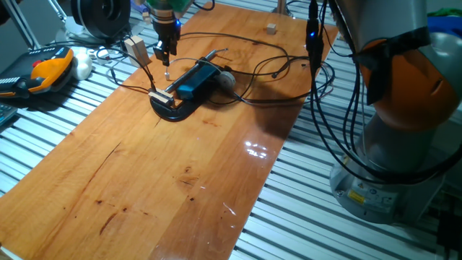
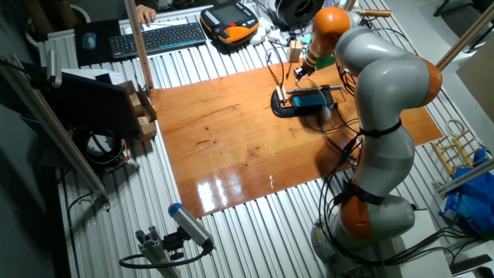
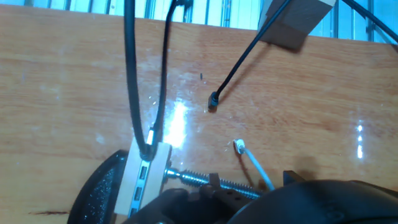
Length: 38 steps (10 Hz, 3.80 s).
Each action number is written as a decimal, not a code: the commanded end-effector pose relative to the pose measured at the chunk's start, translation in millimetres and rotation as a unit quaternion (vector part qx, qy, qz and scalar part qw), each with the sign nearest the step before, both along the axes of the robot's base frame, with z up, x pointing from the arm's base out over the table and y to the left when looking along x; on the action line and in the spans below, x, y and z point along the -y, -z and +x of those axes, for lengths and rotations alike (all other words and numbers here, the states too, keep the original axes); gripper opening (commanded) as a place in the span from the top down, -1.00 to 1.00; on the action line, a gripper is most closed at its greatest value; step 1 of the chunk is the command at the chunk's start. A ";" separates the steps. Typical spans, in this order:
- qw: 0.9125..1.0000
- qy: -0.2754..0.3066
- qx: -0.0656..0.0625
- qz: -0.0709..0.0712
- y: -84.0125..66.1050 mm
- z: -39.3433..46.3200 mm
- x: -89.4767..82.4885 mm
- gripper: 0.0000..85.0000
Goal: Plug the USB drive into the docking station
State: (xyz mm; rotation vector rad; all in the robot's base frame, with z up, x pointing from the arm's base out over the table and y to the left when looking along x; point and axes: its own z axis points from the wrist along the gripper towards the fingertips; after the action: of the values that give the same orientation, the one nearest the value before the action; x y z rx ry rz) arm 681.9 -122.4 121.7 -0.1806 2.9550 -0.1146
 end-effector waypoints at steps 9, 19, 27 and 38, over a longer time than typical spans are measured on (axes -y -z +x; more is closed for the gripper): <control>1.000 -0.001 -0.005 0.016 22.2 13.5 10.5 -0.20; 0.999 -0.035 -0.016 0.021 44.9 23.0 9.8 0.20; 0.999 -0.045 -0.030 0.010 58.5 26.9 9.3 0.20; 0.998 -0.050 -0.033 0.010 70.6 29.9 7.4 0.20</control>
State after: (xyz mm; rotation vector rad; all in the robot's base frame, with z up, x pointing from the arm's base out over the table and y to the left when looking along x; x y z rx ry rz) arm 711.9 -129.9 50.9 -0.3342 3.0048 -0.0679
